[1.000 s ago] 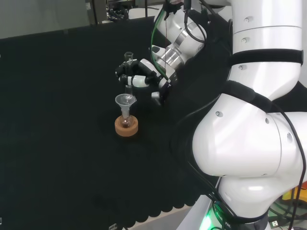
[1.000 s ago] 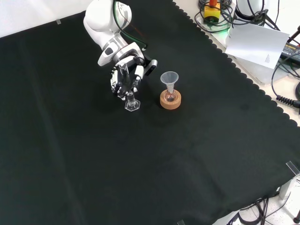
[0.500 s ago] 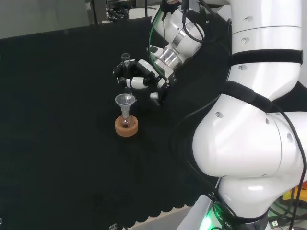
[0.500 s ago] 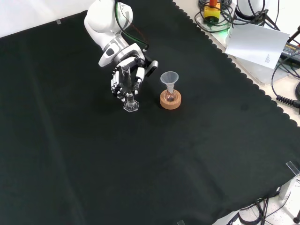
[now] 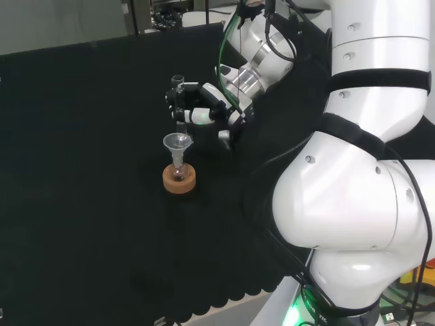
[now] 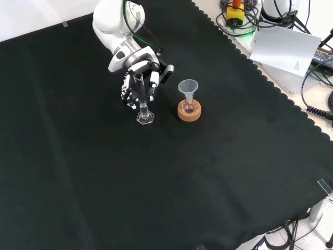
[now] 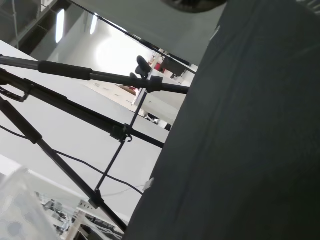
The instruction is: Pick up the graduated cylinder.
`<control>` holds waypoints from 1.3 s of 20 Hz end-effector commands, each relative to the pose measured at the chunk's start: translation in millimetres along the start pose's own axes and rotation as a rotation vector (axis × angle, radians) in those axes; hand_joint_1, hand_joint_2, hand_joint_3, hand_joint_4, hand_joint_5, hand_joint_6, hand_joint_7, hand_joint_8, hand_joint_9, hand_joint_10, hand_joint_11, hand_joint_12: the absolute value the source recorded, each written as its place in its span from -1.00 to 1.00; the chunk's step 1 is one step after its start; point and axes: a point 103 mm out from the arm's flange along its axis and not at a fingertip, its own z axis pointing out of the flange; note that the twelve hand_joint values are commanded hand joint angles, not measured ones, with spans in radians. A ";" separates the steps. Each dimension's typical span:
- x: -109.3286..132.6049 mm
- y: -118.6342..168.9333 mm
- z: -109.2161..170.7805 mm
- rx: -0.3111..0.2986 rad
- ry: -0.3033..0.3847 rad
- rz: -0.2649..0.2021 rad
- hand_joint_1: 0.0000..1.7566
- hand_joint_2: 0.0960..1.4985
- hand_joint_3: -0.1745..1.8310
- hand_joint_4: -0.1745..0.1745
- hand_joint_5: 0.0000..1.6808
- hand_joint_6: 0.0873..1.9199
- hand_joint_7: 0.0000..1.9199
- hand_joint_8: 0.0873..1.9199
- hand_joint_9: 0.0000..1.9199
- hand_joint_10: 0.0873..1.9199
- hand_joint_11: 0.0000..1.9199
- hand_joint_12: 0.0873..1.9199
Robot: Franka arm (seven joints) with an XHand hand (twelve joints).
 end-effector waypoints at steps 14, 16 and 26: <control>-5.2 -5.9 2.1 0.005 0.109 -0.012 0.33 0.25 -1.00 -0.08 -0.22 -0.28 -0.26 -0.48 -0.04 -0.81 -0.27 0.15; -5.1 -6.2 1.7 0.005 0.108 -0.012 0.33 0.26 -1.00 -0.08 -0.22 -0.28 -0.26 -0.48 -0.04 -0.81 -0.27 0.15; -2.6 -7.3 -0.8 -0.020 0.052 0.007 0.31 0.50 -0.92 -0.47 0.06 -0.07 -0.11 -0.41 0.09 -0.77 -0.08 0.06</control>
